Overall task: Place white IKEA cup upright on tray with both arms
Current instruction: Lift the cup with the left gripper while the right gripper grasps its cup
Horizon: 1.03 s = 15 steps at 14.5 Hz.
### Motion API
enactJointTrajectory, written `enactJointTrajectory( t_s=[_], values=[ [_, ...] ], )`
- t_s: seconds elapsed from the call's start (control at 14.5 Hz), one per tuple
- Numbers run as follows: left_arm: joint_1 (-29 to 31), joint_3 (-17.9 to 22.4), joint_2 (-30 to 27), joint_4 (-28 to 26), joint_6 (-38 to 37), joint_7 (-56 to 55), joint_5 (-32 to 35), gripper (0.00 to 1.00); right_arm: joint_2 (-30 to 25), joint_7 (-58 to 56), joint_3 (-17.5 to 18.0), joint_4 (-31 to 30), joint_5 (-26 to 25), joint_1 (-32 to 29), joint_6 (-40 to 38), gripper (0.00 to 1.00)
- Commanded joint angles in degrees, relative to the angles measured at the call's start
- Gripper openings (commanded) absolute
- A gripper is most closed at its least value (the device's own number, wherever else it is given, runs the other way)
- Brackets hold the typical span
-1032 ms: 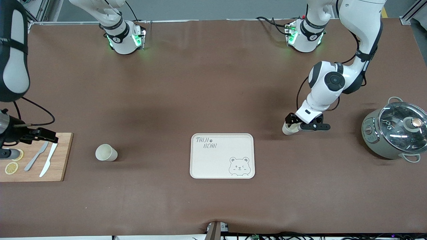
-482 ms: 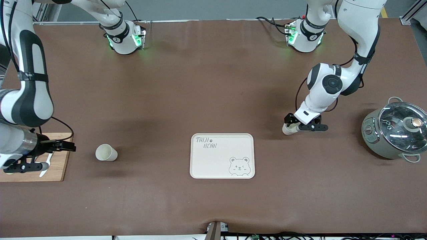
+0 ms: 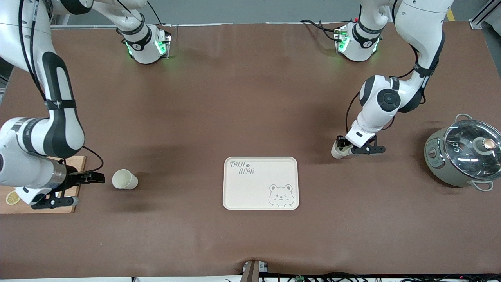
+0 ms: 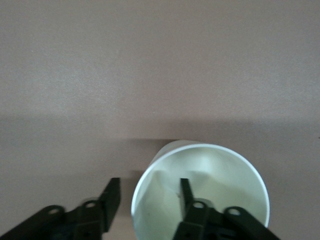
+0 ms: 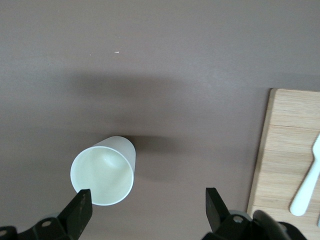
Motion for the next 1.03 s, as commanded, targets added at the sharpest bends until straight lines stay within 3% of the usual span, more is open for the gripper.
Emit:
enactJointTrajectory(
  t_s=[0.0,0.34,0.96],
  values=[
    [-0.7,0.08,0.87,0.92,0.77,-1.17,0.29,0.0,0.83,-0.59,0.01,-1.06,-0.96,0.88,0.83,1.0],
    [-0.88,0.17,0.96,1.18,0.77,-1.17,0.29,0.0,0.93,-0.68,0.01,-6.24,-1.04,0.88,7.32,1.0],
    [-0.88,0.08,1.49,2.32,0.69,-1.52,0.29,0.0,1.19,-0.68,0.01,-8.88,-1.04,1.32,10.23,1.0]
  ],
)
